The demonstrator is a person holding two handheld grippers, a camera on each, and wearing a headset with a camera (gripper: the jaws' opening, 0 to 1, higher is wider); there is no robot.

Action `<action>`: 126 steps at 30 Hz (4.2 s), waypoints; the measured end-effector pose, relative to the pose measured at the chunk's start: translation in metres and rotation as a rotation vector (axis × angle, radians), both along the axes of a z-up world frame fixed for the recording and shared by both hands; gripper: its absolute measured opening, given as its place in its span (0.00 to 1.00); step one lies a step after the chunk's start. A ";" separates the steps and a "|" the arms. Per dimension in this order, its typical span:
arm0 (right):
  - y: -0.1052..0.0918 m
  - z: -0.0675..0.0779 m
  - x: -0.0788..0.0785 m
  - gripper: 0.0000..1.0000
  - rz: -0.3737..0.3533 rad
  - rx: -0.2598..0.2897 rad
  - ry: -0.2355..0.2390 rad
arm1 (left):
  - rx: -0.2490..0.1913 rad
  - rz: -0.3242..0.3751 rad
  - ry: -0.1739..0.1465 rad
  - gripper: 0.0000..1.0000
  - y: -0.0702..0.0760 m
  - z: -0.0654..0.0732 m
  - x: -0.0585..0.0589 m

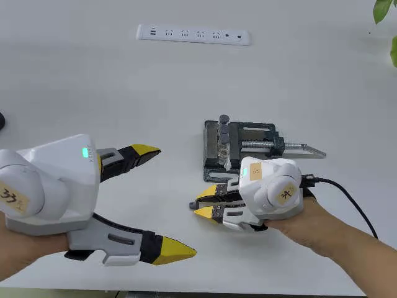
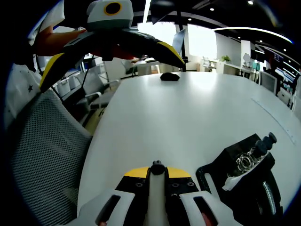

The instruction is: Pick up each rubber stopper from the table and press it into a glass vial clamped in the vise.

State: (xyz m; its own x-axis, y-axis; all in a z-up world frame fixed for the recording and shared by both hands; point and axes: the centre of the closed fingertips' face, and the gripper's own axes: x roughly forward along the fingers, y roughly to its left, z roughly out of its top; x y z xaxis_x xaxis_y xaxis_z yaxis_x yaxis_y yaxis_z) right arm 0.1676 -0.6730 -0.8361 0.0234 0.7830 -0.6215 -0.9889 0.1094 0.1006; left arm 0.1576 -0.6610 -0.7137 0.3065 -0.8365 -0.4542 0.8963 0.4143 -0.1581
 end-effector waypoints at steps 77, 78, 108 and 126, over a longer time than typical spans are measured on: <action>-0.047 0.208 -0.016 0.07 0.022 0.333 -0.002 | -0.256 -0.164 -0.173 0.04 -0.066 0.093 0.002; -0.047 0.209 -0.015 0.07 0.020 0.335 -0.001 | -0.264 -0.161 -0.170 0.04 -0.065 0.093 0.002; -0.045 0.218 -0.020 0.07 0.047 0.336 -0.015 | -0.350 -0.176 -0.097 0.04 -0.061 0.101 -0.002; -0.046 0.228 -0.018 0.06 0.050 0.367 -0.006 | -0.412 -0.173 -0.078 0.03 -0.058 0.113 -0.001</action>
State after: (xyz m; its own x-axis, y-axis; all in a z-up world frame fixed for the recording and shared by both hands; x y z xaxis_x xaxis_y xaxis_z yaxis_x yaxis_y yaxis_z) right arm 0.1498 -0.7187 -0.6082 -0.0175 0.9540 -0.2992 -0.9928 0.0189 0.1183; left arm 0.1562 -0.7190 -0.6010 0.1662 -0.9846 -0.0538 0.9627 0.1738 -0.2073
